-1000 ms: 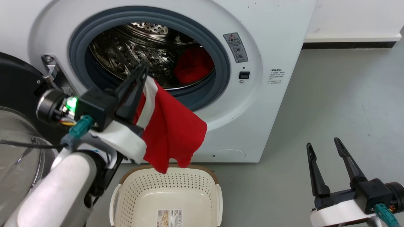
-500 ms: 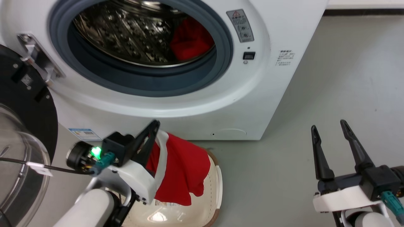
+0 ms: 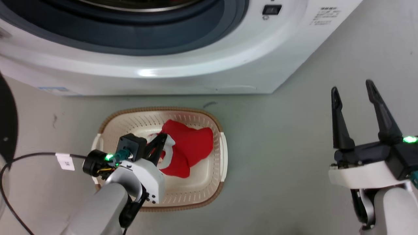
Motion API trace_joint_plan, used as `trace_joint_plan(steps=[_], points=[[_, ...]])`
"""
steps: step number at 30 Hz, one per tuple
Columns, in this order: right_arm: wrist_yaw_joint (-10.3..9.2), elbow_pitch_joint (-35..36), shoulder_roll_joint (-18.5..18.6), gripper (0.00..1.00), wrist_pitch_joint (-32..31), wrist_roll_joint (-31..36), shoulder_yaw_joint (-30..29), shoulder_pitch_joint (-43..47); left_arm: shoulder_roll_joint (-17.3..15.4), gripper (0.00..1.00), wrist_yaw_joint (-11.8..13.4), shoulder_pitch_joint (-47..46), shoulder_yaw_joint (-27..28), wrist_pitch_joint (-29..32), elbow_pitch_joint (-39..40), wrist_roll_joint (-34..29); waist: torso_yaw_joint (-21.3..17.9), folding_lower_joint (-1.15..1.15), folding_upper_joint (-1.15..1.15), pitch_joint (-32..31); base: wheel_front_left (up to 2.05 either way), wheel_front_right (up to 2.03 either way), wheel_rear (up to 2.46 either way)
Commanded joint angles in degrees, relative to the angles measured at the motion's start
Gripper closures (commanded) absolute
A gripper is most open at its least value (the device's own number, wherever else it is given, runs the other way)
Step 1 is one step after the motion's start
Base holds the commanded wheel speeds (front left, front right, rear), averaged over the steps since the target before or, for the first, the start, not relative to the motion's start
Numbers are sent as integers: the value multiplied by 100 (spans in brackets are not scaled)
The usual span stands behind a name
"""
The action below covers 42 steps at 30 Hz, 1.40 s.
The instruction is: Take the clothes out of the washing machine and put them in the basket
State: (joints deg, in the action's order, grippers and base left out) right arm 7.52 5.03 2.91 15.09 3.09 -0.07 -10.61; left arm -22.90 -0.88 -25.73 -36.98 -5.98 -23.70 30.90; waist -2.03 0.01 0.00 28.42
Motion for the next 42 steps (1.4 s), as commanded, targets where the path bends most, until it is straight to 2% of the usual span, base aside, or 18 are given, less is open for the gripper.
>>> trace_joint_plan(steps=[1, 9, 18, 23, 29, 30, 31, 35, 42], points=[[-5, 40, -5, 0, 12, 4, -5, -139, 38, 100, -52, -170, -17, -44, -168, -34, -136, -1, 0, 595, 0, 0, 0], [-5, 248, -7, 0, 12, -38, -96, -625, 535, 100, -423, -1185, -197, -294, -2101, -107, -318, -1, 0, 1607, 0, 0, 0], [-5, 440, -7, 0, 12, -60, -194, -906, 986, 100, -604, -2330, -650, -284, -3940, -353, -393, -1, 0, 2313, 0, 0, 0], [-5, 498, -7, 0, 12, -121, -198, -962, 1030, 100, -639, -2623, -848, -192, -4565, -442, -492, -1, 0, 2501, 0, 0, 0], [-5, 520, -7, 0, 12, -159, -184, -1001, 1094, 100, -646, -2634, -963, -46, -4828, -327, -536, -1, 0, 2538, 0, 0, 0], [-5, 523, -7, 0, 12, -167, -182, -1014, 1114, 71, -648, -2604, -990, -40, -4842, -304, -531, -1, 0, 2517, 0, 0, 0], [-5, 517, -7, 0, 12, -174, -178, -1019, 1131, 0, -648, -2562, -1018, -25, -4857, -284, -526, -1, 0, 2477, 0, 0, 0], [-5, 480, -7, 0, 12, -184, -130, -992, 1210, 0, -651, -2407, -1202, -51, -4841, -199, -476, -1, 0, 2242, 0, 0, 0], [-5, 350, -7, 0, 12, -128, -66, -752, 1267, 0, -648, -2148, -1343, -561, -4865, -100, -329, -1, 0, 1549, 0, 0, 0]])
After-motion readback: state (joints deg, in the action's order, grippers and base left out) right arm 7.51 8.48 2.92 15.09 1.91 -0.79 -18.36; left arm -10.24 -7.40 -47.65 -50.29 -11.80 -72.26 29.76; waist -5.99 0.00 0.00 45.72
